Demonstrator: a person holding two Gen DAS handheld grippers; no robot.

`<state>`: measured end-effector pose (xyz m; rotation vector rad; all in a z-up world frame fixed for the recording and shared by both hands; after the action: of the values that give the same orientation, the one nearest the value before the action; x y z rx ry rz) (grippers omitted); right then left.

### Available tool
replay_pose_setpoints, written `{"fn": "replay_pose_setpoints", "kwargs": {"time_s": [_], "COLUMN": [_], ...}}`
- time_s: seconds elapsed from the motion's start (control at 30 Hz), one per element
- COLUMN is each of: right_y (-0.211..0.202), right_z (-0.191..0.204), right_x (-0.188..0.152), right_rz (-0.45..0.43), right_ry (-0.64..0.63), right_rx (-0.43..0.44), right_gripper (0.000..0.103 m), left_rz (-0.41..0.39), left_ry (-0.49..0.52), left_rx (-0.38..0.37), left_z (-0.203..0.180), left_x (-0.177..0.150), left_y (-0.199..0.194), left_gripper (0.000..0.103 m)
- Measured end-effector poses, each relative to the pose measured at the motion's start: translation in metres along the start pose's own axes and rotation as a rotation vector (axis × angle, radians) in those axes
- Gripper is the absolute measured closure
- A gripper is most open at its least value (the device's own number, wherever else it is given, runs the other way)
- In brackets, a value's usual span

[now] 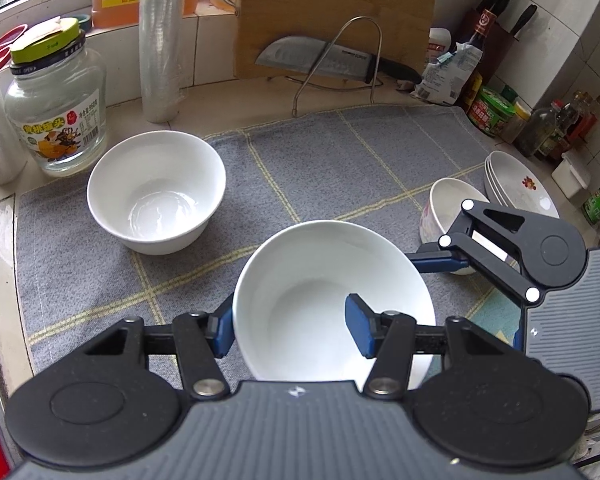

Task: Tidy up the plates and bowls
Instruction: 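Carry the white bowl with the left gripper over another white bowl, then lower the held white bowl into the other white bowl with the left gripper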

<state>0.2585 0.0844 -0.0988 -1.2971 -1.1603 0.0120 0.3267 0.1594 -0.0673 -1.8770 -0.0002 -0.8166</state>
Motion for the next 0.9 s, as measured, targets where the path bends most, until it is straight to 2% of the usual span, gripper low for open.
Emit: {"fn": "replay_pose_setpoints", "kwargs": {"time_s": [0.3,0.9], "right_y": [-0.027,-0.081], "right_z": [-0.024,-0.083], "right_x": [-0.014,-0.069], "right_rz": [-0.022,-0.034], "right_ry": [0.044,0.168], "right_rx": [-0.026,-0.154], "right_gripper": [0.013,0.013], "left_rz": [-0.023,-0.027], "left_ry": [0.047,0.223], "left_rx": [-0.016,-0.085], "left_z": [-0.034,-0.125], "left_x": [0.018,0.060], "left_y": [0.001,0.034], "left_gripper": [0.049,0.049]}}
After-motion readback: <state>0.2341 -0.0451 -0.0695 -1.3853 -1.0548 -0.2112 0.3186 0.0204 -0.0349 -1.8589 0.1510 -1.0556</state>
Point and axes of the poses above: each gripper's, at about its wrist camera, not at the fingertips, and y roughly the way its jaws point, z to its left, x to its top, the point moved 3 cm from there along y, roughly the way its jaws point
